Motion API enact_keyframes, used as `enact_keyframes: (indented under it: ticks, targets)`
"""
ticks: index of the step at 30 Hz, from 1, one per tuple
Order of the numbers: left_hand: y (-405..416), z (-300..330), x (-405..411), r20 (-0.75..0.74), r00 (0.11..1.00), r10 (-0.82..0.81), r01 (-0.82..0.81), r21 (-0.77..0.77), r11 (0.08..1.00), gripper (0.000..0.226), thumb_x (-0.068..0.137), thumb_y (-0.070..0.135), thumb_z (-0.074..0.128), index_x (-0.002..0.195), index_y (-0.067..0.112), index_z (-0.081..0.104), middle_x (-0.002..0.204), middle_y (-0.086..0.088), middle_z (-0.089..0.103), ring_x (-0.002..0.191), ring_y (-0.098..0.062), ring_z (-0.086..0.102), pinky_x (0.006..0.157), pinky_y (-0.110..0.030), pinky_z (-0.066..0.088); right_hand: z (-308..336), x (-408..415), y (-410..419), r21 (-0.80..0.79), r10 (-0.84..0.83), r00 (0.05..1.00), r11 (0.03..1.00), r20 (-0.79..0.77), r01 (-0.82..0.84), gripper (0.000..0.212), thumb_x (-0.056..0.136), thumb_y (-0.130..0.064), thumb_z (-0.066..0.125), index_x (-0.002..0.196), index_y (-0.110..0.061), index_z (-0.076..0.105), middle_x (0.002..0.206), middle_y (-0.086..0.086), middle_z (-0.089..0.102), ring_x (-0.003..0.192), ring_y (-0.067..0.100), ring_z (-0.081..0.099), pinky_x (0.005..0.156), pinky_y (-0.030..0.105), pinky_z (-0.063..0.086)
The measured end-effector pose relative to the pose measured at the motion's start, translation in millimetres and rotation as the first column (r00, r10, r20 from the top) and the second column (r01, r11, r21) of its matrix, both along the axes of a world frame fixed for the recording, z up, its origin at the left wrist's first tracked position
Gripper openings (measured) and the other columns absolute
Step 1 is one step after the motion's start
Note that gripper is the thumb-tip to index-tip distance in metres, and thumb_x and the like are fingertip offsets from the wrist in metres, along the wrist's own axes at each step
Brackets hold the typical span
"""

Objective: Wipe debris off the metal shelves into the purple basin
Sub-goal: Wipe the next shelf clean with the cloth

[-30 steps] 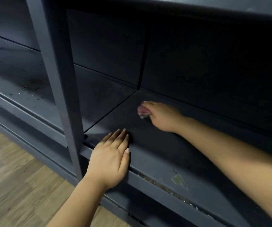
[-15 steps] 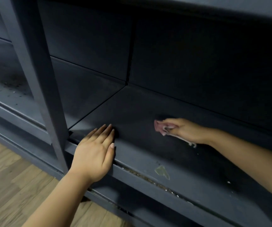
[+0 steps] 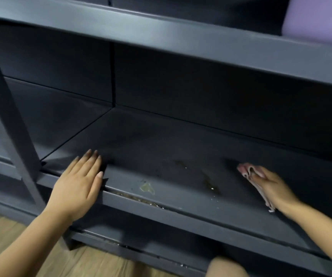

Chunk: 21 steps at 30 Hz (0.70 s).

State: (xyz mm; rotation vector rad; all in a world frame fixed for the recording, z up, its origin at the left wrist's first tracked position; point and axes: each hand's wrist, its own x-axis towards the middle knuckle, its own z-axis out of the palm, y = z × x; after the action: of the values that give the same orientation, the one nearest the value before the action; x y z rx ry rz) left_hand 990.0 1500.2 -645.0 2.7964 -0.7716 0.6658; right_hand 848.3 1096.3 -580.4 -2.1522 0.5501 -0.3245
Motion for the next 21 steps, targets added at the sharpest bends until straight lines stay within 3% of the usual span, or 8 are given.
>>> enact_keyframes:
  ticks: [3,5,9,12,14,16,19,21]
  targets:
    - [-19.0,-5.6,-6.5,0.015,0.999,-0.034,0.034,-0.025,0.999,0.067,0.103,0.036,0.012,0.125,-0.013,0.052,0.133,-0.022,0.053,0.133,-0.023,0.034,0.116,-0.023,0.003,-11.1,-0.8,20.6,-0.129,-0.182,0.974,0.978,-0.134,0.164,0.007,0.098,-0.035,0.045,0.099,-0.037,0.052,0.1,0.002,0.06,0.095,0.027,0.061,0.071,0.032,0.052]
    - [-27.3,-8.5,-6.8,0.019,0.999,-0.041,0.042,-0.039,0.998,0.064,0.103,0.035,0.015,0.125,-0.011,0.053,0.132,-0.021,0.054,0.132,-0.025,0.038,0.116,-0.021,0.002,-14.3,12.0,44.9,-0.305,-0.24,0.949,0.937,-0.204,0.172,0.018,0.098,-0.037,0.041,0.11,-0.031,0.053,0.107,0.006,0.061,0.095,0.03,0.061,0.077,0.037,0.053]
    - [-27.7,-9.5,-5.1,0.024,0.999,-0.039,0.04,-0.04,0.998,0.056,0.099,0.029,0.024,0.122,-0.008,0.058,0.127,-0.02,0.059,0.126,-0.029,0.043,0.109,-0.03,0.017,-21.3,46.7,114.4,-0.4,-0.142,0.978,0.914,-0.151,0.071,0.027,0.096,-0.023,0.042,0.12,-0.016,0.052,0.121,0.01,0.058,0.111,0.029,0.055,0.091,0.034,0.044]
    - [-25.5,-8.0,-4.9,-0.003,0.999,-0.045,0.045,-0.015,0.999,0.055,0.099,0.029,0.023,0.123,-0.006,0.058,0.127,-0.019,0.059,0.122,-0.034,0.053,0.106,-0.031,0.02,-24.0,73.0,173.4,-0.447,0.002,0.992,0.892,-0.128,-0.06,0.031,0.094,-0.018,0.041,0.123,-0.013,0.051,0.128,0.008,0.053,0.12,0.027,0.047,0.096,0.03,0.032]
    - [-24.5,-6.4,-4.2,-0.016,0.999,-0.039,0.039,-0.002,0.999,0.058,0.099,0.032,0.019,0.128,-0.005,0.055,0.132,-0.017,0.056,0.126,-0.031,0.049,0.108,-0.028,0.016,-22.2,85.2,195.9,-0.404,0.05,0.993,0.91,-0.11,-0.091,0.028,0.092,-0.013,0.04,0.118,-0.012,0.053,0.126,0.007,0.054,0.119,0.026,0.047,0.097,0.032,0.032]
    - [-24.3,-7.8,-3.6,-0.017,0.999,-0.042,0.041,-0.017,0.999,0.065,0.098,0.039,0.011,0.136,-0.003,0.044,0.141,-0.013,0.046,0.134,-0.022,0.034,0.111,-0.025,0.01,-16.9,90.9,200.2,-0.305,0.067,0.989,0.947,-0.132,-0.105,0.026,0.092,-0.01,0.04,0.116,-0.011,0.052,0.123,0.009,0.055,0.117,0.028,0.049,0.096,0.033,0.036]
    - [-22.2,-11.0,-1.7,-0.008,0.996,-0.086,0.085,-0.01,0.996,0.075,0.094,0.055,-0.008,0.139,0.001,0.019,0.15,-0.005,0.023,0.139,-0.015,0.014,0.113,-0.02,-0.004,-4.6,84.9,179.2,-0.028,0.053,0.993,0.998,-0.101,-0.056,0.027,0.096,-0.012,0.038,0.119,-0.017,0.049,0.123,0.007,0.059,0.113,0.029,0.055,0.095,0.037,0.044]
    - [-21.7,-8.7,-4.2,-0.009,0.997,-0.077,0.077,0.007,0.997,0.079,0.097,0.055,-0.005,0.139,-0.004,0.029,0.147,-0.009,0.03,0.137,-0.02,0.023,0.113,-0.021,-0.002,2.4,77.1,148.6,-0.044,-0.046,0.997,0.998,-0.062,0.043,0.024,0.097,-0.014,0.04,0.117,-0.021,0.051,0.123,0.005,0.06,0.112,0.027,0.057,0.093,0.035,0.044]
